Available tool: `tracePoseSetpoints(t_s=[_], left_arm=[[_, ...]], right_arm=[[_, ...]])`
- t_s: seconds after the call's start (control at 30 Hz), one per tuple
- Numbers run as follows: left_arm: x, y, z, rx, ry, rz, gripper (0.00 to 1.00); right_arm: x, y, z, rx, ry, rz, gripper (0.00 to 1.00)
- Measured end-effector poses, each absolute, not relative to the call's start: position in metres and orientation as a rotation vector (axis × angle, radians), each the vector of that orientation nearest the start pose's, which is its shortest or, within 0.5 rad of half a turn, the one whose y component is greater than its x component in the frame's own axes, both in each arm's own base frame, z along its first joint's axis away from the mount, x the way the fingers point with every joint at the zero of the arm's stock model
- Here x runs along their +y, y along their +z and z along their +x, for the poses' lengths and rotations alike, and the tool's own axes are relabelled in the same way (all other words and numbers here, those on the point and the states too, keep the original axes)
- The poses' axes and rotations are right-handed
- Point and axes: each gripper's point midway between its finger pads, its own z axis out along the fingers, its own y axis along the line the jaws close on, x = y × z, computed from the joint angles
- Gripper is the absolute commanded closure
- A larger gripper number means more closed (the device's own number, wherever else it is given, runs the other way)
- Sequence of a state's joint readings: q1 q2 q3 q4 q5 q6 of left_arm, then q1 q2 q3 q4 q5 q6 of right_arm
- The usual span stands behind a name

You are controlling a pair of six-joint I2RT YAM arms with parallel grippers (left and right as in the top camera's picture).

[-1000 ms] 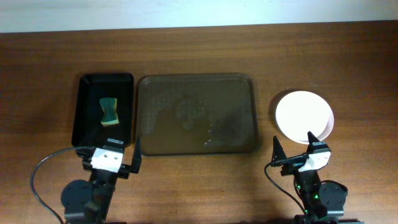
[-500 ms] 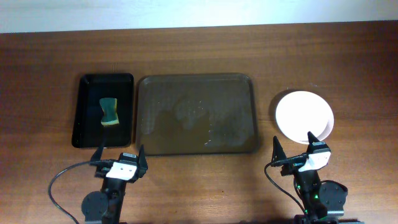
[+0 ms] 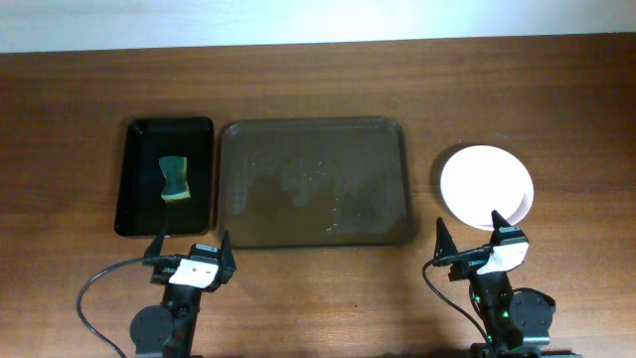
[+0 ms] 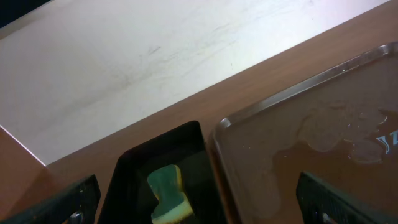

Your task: Clean dirty plates on tray and stack at the side

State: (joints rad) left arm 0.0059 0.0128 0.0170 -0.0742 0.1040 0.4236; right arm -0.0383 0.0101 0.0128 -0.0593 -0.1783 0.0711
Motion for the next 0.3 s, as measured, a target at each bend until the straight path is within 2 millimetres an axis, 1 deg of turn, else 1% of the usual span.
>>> tracePoseSetpoints(t_s=[0.3], left_arm=[[-0.0164, 0.1608, 0.2452, 1.592, 0.243, 0.419, 0.01]], right_arm=[[0.0211, 0.1631, 0.2446, 1.629, 0.17, -0.048, 0.01]])
